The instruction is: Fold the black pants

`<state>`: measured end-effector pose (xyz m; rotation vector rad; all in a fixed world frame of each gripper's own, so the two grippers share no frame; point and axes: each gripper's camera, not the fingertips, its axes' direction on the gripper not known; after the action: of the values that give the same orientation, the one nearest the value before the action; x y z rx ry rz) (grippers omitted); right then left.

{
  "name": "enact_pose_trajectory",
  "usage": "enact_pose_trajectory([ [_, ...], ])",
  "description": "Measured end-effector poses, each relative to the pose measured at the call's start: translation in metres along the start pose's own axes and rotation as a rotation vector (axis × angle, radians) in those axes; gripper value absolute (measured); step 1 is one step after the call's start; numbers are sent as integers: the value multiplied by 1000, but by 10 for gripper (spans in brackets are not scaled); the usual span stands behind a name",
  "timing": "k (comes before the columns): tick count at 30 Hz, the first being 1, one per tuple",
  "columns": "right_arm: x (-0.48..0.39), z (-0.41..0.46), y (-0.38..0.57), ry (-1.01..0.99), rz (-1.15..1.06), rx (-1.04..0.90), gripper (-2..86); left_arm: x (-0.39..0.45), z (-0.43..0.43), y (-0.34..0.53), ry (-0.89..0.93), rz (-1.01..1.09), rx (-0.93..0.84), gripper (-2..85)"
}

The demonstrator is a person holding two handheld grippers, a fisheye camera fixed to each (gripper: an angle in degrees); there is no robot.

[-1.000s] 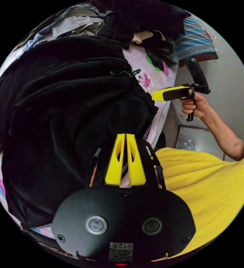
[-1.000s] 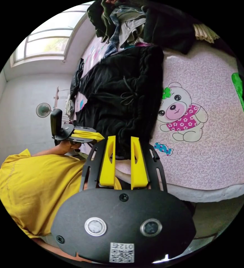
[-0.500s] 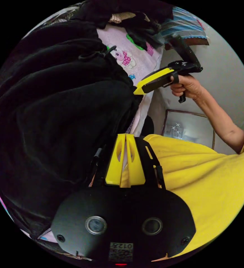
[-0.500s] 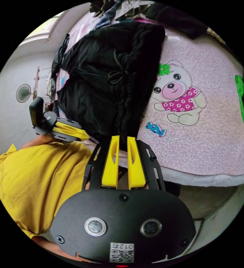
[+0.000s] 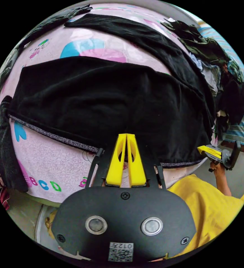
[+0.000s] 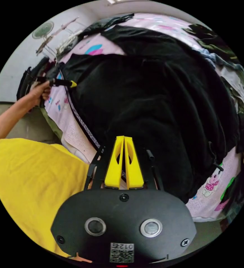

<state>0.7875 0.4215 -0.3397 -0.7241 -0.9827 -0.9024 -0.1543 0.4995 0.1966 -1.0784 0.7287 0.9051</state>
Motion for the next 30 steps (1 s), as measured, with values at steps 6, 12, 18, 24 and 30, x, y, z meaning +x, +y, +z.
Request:
enact_pose_trajectory([
  [6,-61,35,-27,131,-63,-135,2,-29,-51,38,96,50,-22,-1],
  [12,-140,8,-111,73,-164,9,2,-86,-145,54,-10,63,75,0],
  [18,-232,64,-241,-91,-169,30,2,-153,-197,52,-3,37,22,0],
  [24,-278,108,-257,-13,-242,-53,3,-178,-254,84,3,100,-7,0],
  [30,-307,100,-282,29,-301,-38,5,-205,-333,61,39,154,107,1],
])
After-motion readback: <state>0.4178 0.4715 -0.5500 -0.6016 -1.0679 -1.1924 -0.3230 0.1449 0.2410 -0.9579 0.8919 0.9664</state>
